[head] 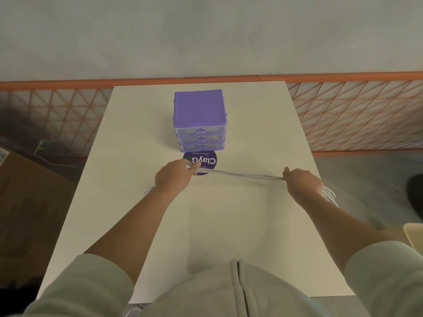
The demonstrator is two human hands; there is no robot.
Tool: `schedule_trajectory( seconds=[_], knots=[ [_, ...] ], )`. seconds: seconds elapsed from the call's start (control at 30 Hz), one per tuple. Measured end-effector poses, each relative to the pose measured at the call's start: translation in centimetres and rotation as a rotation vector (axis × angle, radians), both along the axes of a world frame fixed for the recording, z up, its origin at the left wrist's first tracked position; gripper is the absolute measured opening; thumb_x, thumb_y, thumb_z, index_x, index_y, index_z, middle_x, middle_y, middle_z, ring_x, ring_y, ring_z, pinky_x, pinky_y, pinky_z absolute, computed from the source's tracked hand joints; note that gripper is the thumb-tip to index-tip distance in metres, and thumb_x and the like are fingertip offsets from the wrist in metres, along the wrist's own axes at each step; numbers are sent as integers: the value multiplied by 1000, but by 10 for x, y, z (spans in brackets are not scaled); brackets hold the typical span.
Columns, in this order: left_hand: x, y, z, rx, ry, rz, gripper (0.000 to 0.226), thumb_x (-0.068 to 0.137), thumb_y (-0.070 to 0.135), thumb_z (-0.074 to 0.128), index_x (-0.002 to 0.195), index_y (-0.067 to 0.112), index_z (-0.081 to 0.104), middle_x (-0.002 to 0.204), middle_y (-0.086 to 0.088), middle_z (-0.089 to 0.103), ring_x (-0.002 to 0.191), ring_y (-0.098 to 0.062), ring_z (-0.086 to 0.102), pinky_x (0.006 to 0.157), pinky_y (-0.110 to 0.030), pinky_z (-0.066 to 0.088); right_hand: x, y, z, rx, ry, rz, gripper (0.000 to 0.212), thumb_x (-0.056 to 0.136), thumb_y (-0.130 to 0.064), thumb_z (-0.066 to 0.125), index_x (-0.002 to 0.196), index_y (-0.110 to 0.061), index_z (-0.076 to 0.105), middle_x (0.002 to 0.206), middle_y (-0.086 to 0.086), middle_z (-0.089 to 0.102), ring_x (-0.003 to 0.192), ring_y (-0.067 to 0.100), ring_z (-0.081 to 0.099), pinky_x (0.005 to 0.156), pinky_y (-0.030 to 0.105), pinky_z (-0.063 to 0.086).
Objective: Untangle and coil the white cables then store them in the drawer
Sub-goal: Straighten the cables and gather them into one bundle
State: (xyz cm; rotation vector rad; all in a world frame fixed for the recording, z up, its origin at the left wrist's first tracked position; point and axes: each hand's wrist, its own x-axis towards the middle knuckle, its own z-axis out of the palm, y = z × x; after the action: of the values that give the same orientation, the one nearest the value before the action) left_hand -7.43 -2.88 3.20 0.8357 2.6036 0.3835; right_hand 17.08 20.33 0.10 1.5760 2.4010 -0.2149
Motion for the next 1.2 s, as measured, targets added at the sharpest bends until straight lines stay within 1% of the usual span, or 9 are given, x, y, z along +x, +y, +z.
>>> schedule_trajectory(
  seconds=[0.27, 0.37, 0.5, 0.6, 0.73, 0.93, 1.03, 1.13, 1.2],
  knots=[
    [-3, -8, 3, 36, 34, 107, 50, 97, 61, 36, 97, 21, 67, 77, 9, 60, 78, -23, 61, 64, -30, 42, -19, -13, 5, -34, -75, 144, 46, 104, -32, 18, 94, -14, 59, 71, 3, 58, 83, 26, 57, 94, 37, 34],
    [-3, -10, 4, 45, 28, 105, 49, 97, 61, 37, 95, 22, 67, 75, 12, 59, 79, -23, 62, 66, -31, 44, -46, -40, 13, -126, 68, 189, 39, 102, -20, 25, 114, -9, 61, 99, 12, 66, 102, 30, 60, 97, 37, 42],
    [-2, -13, 10, 55, 12, 100, 48, 97, 61, 38, 94, 23, 67, 68, 16, 55, 74, -21, 59, 63, -30, 40, -92, -92, 26, -400, 485, 333, 49, 96, -19, 41, 145, -20, 43, 144, 4, 47, 134, 23, 38, 109, 36, 35],
    [0, -14, 15, 31, 32, 81, 50, 96, 63, 37, 93, 24, 67, 75, 7, 61, 71, -22, 58, 61, -30, 39, -118, -127, 35, -468, 532, 510, 57, 89, -19, 54, 144, -19, 41, 138, 4, 53, 127, 23, 44, 105, 36, 38],
    [-4, -18, 19, 44, 22, 54, 50, 94, 64, 39, 90, 24, 68, 83, 1, 66, 77, -23, 60, 61, -30, 39, -135, -144, 46, -476, 492, 463, 14, 98, -24, 39, 100, -13, 48, 89, 2, 57, 84, 28, 54, 63, 34, 40],
    [-17, -22, 28, 362, -223, 91, 45, 96, 57, 46, 87, 22, 73, 79, 8, 72, 75, -8, 62, 67, -25, 42, -137, -139, 57, -240, 507, 515, 16, 101, -27, 33, 91, -16, 40, 85, 1, 51, 74, 26, 48, 58, 34, 32],
    [-38, -34, 37, 588, -302, 279, 41, 97, 51, 48, 80, 22, 71, 71, 10, 69, 50, 5, 50, 56, -25, 37, -127, -119, 60, -130, 476, 415, 18, 97, -31, 35, 88, -17, 43, 84, 1, 53, 76, 30, 52, 65, 34, 36],
    [-67, -62, 41, 1023, -654, 674, 39, 94, 51, 56, 68, 22, 53, 45, 11, 38, 35, -4, 27, 37, -18, 19, -101, -93, 53, -63, 468, 326, 24, 92, -41, 45, 84, -19, 47, 79, 0, 57, 77, 29, 55, 65, 33, 38],
    [-85, -85, 38, 1251, -902, 848, 43, 92, 52, 58, 63, 24, 42, 48, 10, 24, 36, -6, 20, 33, -18, 14, -84, -80, 49, -100, 440, 275, 42, 93, -58, 41, 85, -18, 52, 81, 0, 60, 80, 29, 58, 68, 34, 41]
  ],
)
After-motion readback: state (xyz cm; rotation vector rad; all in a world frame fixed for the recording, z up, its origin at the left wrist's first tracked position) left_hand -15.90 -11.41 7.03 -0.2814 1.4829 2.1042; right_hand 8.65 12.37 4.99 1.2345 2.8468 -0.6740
